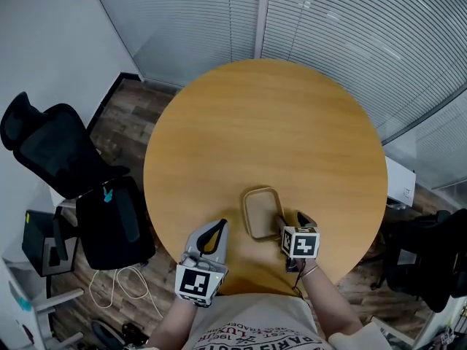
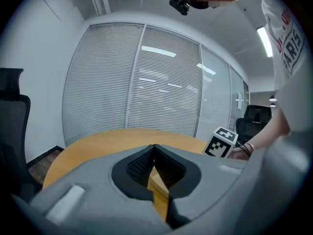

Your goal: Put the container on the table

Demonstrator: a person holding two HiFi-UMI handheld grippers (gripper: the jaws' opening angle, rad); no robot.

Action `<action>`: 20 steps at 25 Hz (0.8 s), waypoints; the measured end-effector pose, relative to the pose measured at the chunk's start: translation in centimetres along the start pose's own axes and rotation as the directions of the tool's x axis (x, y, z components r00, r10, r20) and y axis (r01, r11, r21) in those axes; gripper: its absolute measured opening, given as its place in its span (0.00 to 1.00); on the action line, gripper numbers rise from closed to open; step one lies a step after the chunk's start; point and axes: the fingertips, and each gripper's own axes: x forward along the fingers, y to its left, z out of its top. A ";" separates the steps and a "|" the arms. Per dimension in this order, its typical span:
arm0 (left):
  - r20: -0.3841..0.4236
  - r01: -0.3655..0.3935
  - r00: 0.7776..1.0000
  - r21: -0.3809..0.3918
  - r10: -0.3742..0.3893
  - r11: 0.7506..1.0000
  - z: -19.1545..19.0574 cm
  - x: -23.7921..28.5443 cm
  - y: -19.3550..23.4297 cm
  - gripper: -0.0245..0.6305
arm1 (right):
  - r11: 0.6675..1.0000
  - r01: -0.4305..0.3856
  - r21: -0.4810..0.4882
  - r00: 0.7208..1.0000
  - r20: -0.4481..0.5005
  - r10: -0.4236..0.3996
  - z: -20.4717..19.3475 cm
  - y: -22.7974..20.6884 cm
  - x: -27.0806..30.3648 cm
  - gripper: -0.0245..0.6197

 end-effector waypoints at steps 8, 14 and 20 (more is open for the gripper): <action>0.041 -0.019 0.999 -0.015 0.020 1.000 1.4 -1.2 -0.1 0.05 | 1.000 -0.003 0.021 0.992 0.126 0.000 3.1 0.7 -4.4 0.07; 0.085 -0.021 0.996 0.004 0.020 1.000 3.3 -2.4 -1.0 0.05 | 0.999 -0.046 0.004 0.958 0.283 0.043 6.6 2.1 -9.4 0.05; 0.146 -0.026 0.989 0.061 0.017 0.998 6.5 -3.5 -1.5 0.05 | 0.985 -0.009 -0.174 0.791 0.602 0.114 11.2 4.4 -17.1 0.05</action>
